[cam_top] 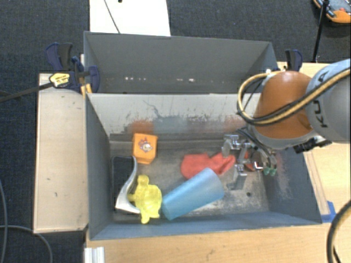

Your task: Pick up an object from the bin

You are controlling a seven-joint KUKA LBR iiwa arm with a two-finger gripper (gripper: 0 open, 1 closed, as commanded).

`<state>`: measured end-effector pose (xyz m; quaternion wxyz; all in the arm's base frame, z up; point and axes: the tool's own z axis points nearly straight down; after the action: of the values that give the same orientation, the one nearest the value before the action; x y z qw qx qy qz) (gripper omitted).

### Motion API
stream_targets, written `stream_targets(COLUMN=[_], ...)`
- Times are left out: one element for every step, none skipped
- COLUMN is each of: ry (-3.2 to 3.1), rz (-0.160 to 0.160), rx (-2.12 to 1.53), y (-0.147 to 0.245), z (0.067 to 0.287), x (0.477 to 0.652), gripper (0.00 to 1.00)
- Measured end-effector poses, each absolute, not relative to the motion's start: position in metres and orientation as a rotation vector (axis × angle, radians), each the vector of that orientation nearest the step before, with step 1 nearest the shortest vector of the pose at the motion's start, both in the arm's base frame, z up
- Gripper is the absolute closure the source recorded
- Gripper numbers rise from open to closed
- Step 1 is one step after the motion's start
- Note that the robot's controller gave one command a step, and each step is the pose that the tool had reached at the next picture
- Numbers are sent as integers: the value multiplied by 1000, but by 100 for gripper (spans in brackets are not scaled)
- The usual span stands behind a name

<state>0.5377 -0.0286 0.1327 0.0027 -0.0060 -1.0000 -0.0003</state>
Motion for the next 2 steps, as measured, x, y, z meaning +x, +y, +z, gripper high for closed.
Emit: stream_targets(ry=[-3144,-3144], rz=[0,0], rx=[-15,-14], y=[-29,-29], z=[137,137], x=[540,540], gripper=[100,0])
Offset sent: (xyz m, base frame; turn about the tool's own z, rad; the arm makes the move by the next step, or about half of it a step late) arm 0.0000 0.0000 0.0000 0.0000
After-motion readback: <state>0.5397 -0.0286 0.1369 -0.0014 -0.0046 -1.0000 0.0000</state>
